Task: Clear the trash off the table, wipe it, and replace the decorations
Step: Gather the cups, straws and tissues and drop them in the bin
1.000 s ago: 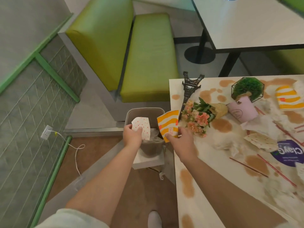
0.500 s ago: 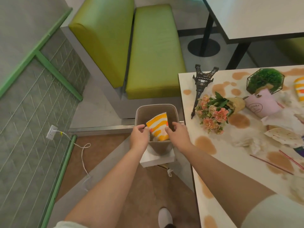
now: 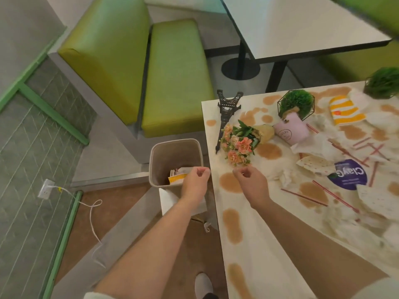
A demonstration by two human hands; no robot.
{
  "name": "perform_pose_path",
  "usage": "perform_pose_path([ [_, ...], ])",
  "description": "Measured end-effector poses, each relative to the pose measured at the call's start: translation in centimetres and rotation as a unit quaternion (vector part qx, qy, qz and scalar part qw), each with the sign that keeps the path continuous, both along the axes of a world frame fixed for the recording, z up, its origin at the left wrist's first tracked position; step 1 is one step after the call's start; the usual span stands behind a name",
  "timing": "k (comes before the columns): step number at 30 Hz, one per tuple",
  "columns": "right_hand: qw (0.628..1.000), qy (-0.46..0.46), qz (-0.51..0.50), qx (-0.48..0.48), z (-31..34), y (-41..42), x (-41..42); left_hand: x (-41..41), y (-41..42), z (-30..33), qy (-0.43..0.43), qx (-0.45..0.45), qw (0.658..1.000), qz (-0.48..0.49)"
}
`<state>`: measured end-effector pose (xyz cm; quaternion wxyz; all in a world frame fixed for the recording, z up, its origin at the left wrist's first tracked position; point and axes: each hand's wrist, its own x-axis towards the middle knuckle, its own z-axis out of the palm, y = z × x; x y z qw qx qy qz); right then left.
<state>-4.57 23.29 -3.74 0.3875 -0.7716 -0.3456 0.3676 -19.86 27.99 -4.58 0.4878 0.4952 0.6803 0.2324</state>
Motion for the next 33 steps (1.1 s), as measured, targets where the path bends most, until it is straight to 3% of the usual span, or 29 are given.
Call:
perform_pose_path([
  [4, 0.998, -0.058, 0.007, -0.020, 0.0, -1.4, 4.8, 4.2, -1.9, -0.7, 0.000, -0.006, 0.999, -0.037],
  [10, 0.940, -0.309, 0.118, -0.081, -1.8, -2.4, 11.8, 9.1, -3.8, -1.4, -0.007, -0.013, 0.997, -0.070],
  [15, 0.916, -0.315, 0.214, -0.127, -3.4, -2.5, 15.0, 12.0, -4.8, -2.1, -0.036, -0.027, 0.996, -0.072],
  [18, 0.932, -0.284, 0.203, -0.102, -3.4, -2.9, 15.7, 13.4, -5.4, -2.3, -0.056, -0.034, 0.996, -0.065],
  [23, 0.987, -0.095, 0.132, -0.012, -1.7, -4.0, 15.7, 15.4, -6.3, -1.7, -0.105, -0.044, 0.991, -0.073],
  [30, 0.986, 0.058, 0.149, 0.048, -0.3, -5.0, 15.7, 17.8, -7.1, -0.4, -0.177, -0.092, 0.979, -0.037],
  [33, 0.985, 0.098, 0.143, 0.029, -0.8, -4.9, 16.5, 17.7, -7.0, -0.9, -0.151, -0.068, 0.986, -0.014],
])
